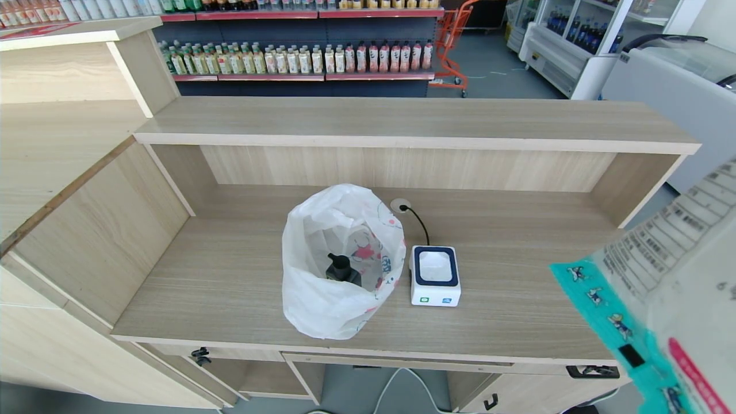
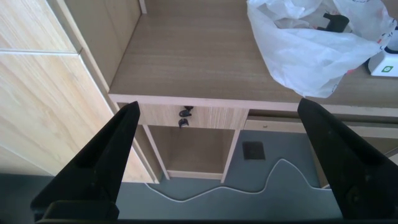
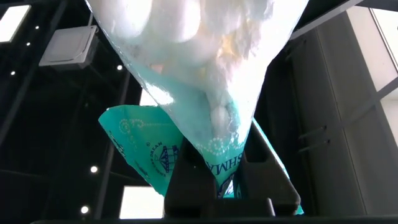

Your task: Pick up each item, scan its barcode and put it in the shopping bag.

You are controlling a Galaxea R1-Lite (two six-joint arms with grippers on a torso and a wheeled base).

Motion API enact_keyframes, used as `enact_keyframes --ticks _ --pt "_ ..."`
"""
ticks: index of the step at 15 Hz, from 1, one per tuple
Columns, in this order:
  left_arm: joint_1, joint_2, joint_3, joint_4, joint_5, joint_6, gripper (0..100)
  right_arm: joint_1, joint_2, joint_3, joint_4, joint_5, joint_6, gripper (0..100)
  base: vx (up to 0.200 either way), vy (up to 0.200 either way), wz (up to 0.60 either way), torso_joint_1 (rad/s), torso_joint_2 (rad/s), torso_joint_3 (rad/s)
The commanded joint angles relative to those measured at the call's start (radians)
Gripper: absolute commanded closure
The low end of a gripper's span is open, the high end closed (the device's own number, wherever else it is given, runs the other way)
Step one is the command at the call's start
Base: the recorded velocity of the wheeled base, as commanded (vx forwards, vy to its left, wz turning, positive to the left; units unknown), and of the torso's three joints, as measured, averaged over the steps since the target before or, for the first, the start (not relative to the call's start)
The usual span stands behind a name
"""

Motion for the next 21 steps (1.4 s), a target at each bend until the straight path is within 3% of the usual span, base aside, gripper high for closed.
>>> enact_keyframes --ticks 1,5,7,9,10,11,13,14,15,18,19,21 --pt "0.0 0.0 0.0 0.0 0.0 0.001 0 0.007 0.005 0.0 -0.001 0.0 -0.005 100 0.0 0.0 0.0 0.0 0.0 0.0" --pt "0.0 0.0 0.0 0.0 0.0 0.001 0 0.006 0.005 -0.001 -0.001 -0.01 -0.008 100 0.0 0.0 0.0 0.0 0.0 0.0" --pt "0.0 0.0 0.0 0.0 0.0 -0.001 0 0.006 -0.001 -0.004 0.002 -0.142 0.004 100 0.0 0.0 0.0 0.0 0.0 0.0" --pt "0.0 0.0 0.0 0.0 0.0 0.001 0 0.024 0.005 -0.006 0.09 -0.486 0.148 100 0.0 0.0 0.0 0.0 0.0 0.0" --pt "0.0 0.0 0.0 0.0 -0.001 0.001 0 0.029 0.0 -0.007 0.114 -0.569 0.21 100 0.0 0.0 0.0 0.0 0.0 0.0" --pt "0.0 0.0 0.0 0.0 0.0 0.001 0 0.065 0.0 -0.007 0.133 -0.745 0.325 100 0.0 0.0 0.0 0.0 0.0 0.0" --pt "0.0 0.0 0.0 0.0 0.0 0.001 0 0.154 -0.006 -0.013 0.144 -0.986 0.443 100 0.0 0.0 0.0 0.0 0.0 0.0" --pt "0.0 0.0 0.0 0.0 0.0 -0.001 0 0.245 -0.061 -0.013 0.179 -1.257 0.521 100 0.0 0.0 0.0 0.0 0.0 0.0" --pt "0.0 0.0 0.0 0.0 0.0 -0.001 0 0.279 -0.089 -0.012 0.214 -1.371 0.576 100 0.0 0.0 0.0 0.0 0.0 0.0" --pt "0.0 0.0 0.0 0.0 0.0 -0.001 0 0.487 -0.11 -0.036 0.351 -1.771 0.931 100 0.0 0.0 0.0 0.0 0.0 0.0" --pt "0.0 0.0 0.0 0.0 0.0 0.001 0 0.564 -0.103 -0.073 0.361 -1.995 1.01 100 0.0 0.0 0.0 0.0 0.0 0.0" --pt "0.0 0.0 0.0 0.0 0.0 0.001 0 0.719 -0.08 -0.159 0.381 -2.328 1.096 100 0.0 0.0 0.0 0.0 0.0 0.0"
